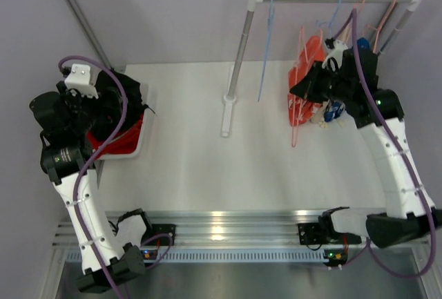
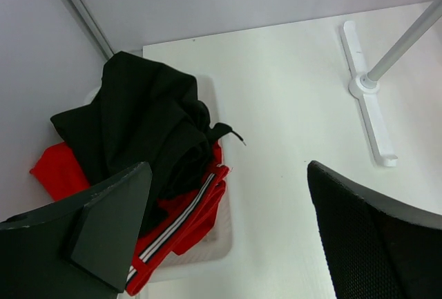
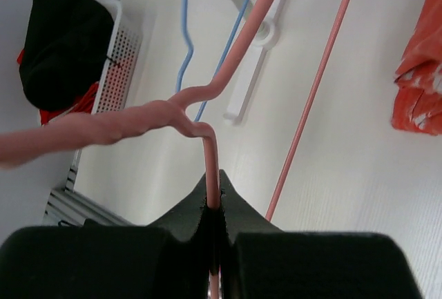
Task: Remove the trousers from the hanger
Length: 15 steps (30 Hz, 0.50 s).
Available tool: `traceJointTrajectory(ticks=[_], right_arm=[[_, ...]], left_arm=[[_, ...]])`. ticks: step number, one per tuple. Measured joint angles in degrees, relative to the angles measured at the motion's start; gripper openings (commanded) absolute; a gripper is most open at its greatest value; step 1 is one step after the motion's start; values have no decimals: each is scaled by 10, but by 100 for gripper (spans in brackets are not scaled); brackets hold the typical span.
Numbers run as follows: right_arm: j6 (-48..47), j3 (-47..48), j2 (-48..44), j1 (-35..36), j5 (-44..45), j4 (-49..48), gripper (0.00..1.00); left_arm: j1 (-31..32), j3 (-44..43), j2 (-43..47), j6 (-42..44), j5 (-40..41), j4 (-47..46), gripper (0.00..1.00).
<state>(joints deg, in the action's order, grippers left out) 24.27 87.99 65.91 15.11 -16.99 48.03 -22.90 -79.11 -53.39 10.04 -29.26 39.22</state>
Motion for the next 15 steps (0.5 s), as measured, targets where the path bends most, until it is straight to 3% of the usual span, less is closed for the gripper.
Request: traceJointTrajectory(ticks=[7,15], right_arm=[[-27,195,215,-65,-45,15,0],[-52,360,339,-74,-70,12,0]], left_arm=[[0,0,14,-23,-15,0,99],[0,11,48,-34,-23,0,99]])
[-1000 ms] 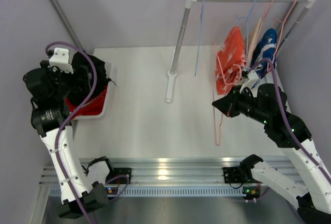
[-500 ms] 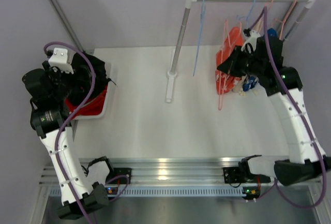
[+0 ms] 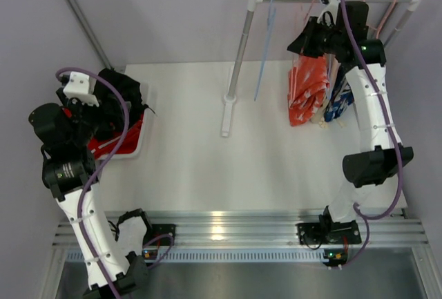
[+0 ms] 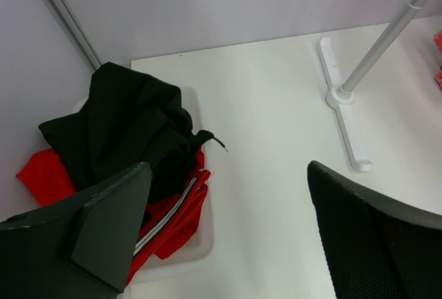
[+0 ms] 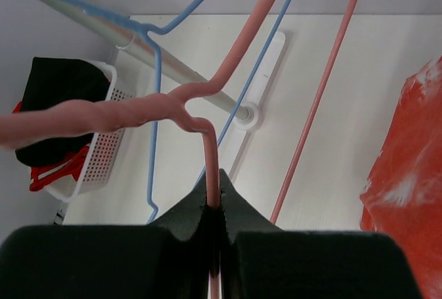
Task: Remove the trousers from the hanger
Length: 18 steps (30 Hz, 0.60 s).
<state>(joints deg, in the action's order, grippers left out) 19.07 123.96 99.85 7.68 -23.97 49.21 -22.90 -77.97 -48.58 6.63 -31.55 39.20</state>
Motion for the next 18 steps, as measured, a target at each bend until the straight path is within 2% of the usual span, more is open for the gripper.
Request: traceJointTrajectory(ticks=[6,12,18], right_arm=[[2,49,60,-8,-4,-4,0],[2,55,99,-19,-5,-7,0],[1,55,107,-21,-7,-4,13]], left_arm=[[0,9,5,-5,-2,1,99],[0,13,5,-5,-3,7,99],[0,16,5,-5,-3,16,99]])
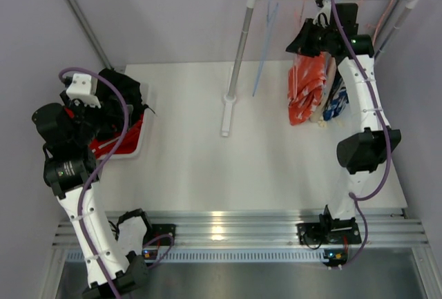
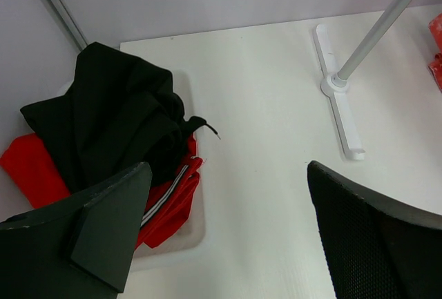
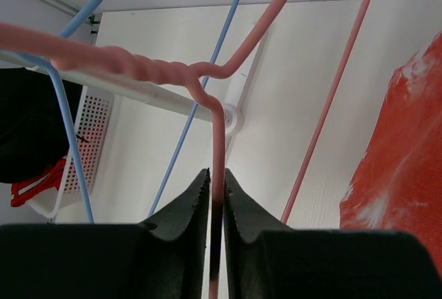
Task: Remove the trousers from the hanger
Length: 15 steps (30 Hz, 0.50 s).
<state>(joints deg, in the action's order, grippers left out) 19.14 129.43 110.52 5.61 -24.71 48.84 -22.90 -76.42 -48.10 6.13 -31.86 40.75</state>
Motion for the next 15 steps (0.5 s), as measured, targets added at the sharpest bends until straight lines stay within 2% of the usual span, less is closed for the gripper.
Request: traceJointTrajectory(ticks=[2,3,4,5,7,8,10,14,15], right_arm=[[0,-1,0,0,-2,-1,14],[0,-5,-1,0,-4,-3,18],[0,-13,-5,0,-5,-6,24],[2,-22,-9,0,-7,-8,36],[3,-47,-22,0,-10,-12,47],[4,-59,-28,0,-12,-13,58],[5,-84,-47,0,-16,-18,68],[6,-127,-94,0,-21,-28,98],[6,-137,-107,0,-22,-30,100]], left_arm=[[0,0,0,0,0,1,99],[0,0,0,0,0,2,99],[0,0,0,0,0,2,99],[0,0,0,0,0,3,99],[0,1,0,0,0,2,99],[0,2,0,0,0,2,99],[0,2,0,0,0,3,99],[0,2,-1,3,-4,3,99],[0,2,-6,7,-8,5,99]])
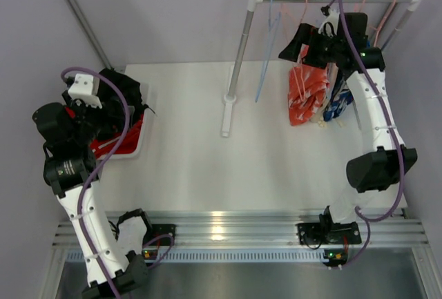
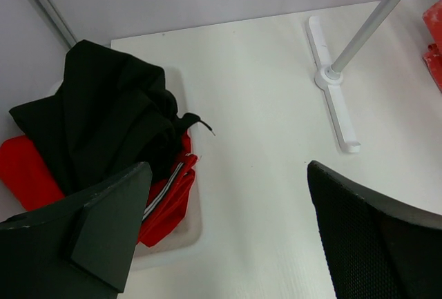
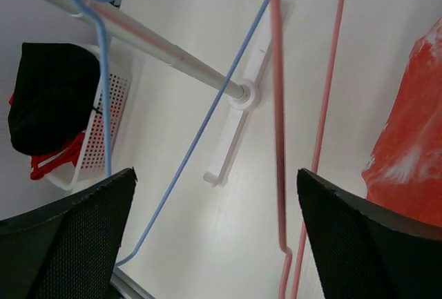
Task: Remove the trousers from the hanger
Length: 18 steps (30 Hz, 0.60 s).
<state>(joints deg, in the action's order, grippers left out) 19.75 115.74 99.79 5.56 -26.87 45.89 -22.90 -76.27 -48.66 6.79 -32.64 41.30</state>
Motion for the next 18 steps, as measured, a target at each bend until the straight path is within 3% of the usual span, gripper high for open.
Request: traceJointTrajectory(ticks=[7,13,16,18], right_arm=[[-17,-81,-141,0,7,-13,100],[-54,-188,-276,-5,42,-33,99],[-69,-254,-338,-14,52,-47,99],[-77,-300,-376,-17,57,-63,99]], left_arm=[[0,-19,-41,2,-40,-2,99],[16,-76,-125,-57,-78,-15,99],[85,-108,-176,-82,-51,-28,99],[172,-113,-196,-82,-2,-31,99]])
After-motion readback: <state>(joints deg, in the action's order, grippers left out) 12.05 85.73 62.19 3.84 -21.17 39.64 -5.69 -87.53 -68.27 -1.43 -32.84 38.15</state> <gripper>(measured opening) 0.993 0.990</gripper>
